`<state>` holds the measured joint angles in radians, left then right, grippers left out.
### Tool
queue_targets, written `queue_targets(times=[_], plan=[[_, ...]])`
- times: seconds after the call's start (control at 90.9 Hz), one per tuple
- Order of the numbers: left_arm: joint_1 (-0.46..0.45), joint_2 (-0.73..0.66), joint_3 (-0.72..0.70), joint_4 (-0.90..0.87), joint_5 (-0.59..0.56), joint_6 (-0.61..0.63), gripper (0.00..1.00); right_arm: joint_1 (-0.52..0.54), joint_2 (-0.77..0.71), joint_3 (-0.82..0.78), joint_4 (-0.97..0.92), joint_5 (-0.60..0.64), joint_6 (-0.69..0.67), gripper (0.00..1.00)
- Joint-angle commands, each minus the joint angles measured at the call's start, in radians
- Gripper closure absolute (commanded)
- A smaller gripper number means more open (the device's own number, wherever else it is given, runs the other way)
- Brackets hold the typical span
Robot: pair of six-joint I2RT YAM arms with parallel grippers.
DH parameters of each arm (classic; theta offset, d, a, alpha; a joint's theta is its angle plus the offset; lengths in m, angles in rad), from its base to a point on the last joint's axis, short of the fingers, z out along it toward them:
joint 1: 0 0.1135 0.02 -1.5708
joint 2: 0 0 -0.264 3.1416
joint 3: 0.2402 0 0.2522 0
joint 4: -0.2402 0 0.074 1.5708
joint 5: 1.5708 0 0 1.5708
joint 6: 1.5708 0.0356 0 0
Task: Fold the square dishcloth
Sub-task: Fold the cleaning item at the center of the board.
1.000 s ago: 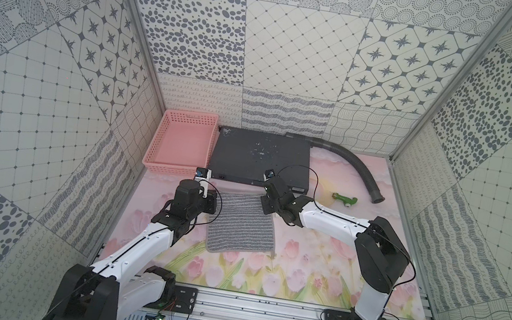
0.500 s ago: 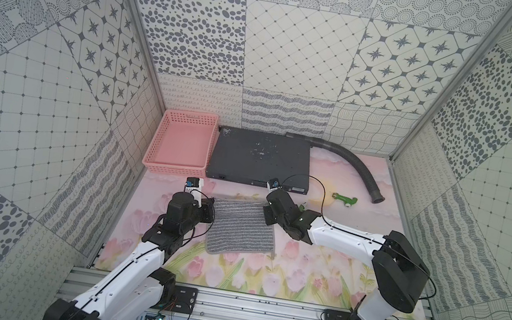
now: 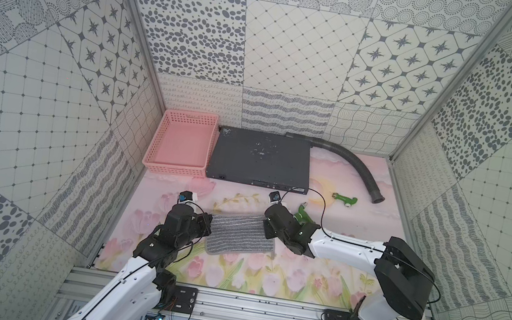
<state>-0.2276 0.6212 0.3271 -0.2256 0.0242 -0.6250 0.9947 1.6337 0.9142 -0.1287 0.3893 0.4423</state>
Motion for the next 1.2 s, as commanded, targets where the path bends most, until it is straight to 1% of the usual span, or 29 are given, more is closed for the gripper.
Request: queue_targets(times=[0.0, 0.209, 0.451, 0.594, 0.77, 0.858, 0.935, 0.979, 1.111, 1.188], plan=[[-0.025, -0.031, -0.021, -0.167, -0.047, -0.139, 1.0, 0.018, -0.044, -0.028, 0.029, 0.036, 0.051, 0.94], [-0.035, -0.09, -0.044, -0.205, -0.054, -0.168, 1.0, 0.051, -0.076, -0.076, 0.028, 0.051, 0.116, 0.94], [-0.038, -0.093, -0.04, -0.216, -0.062, -0.176, 1.0, 0.089, -0.08, -0.098, 0.022, 0.064, 0.152, 0.94], [-0.038, -0.091, -0.045, -0.216, -0.043, -0.179, 1.0, 0.094, -0.08, -0.112, 0.02, 0.065, 0.178, 0.93], [-0.039, -0.103, -0.067, -0.216, -0.025, -0.212, 1.0, 0.1, -0.061, -0.12, 0.02, 0.057, 0.195, 0.9], [-0.039, -0.11, -0.067, -0.216, -0.012, -0.22, 0.91, 0.106, -0.045, -0.121, 0.02, 0.054, 0.208, 0.87], [-0.039, -0.121, -0.066, -0.24, 0.003, -0.23, 0.79, 0.114, -0.037, -0.126, 0.02, 0.052, 0.222, 0.85], [-0.039, -0.13, -0.065, -0.251, 0.01, -0.239, 0.74, 0.122, -0.038, -0.129, 0.02, 0.055, 0.23, 0.83], [-0.039, -0.165, -0.063, -0.269, 0.037, -0.274, 0.58, 0.14, -0.051, -0.138, 0.02, 0.061, 0.246, 0.75], [-0.039, -0.188, -0.052, -0.29, 0.049, -0.29, 0.52, 0.149, -0.062, -0.143, 0.018, 0.066, 0.254, 0.73]])
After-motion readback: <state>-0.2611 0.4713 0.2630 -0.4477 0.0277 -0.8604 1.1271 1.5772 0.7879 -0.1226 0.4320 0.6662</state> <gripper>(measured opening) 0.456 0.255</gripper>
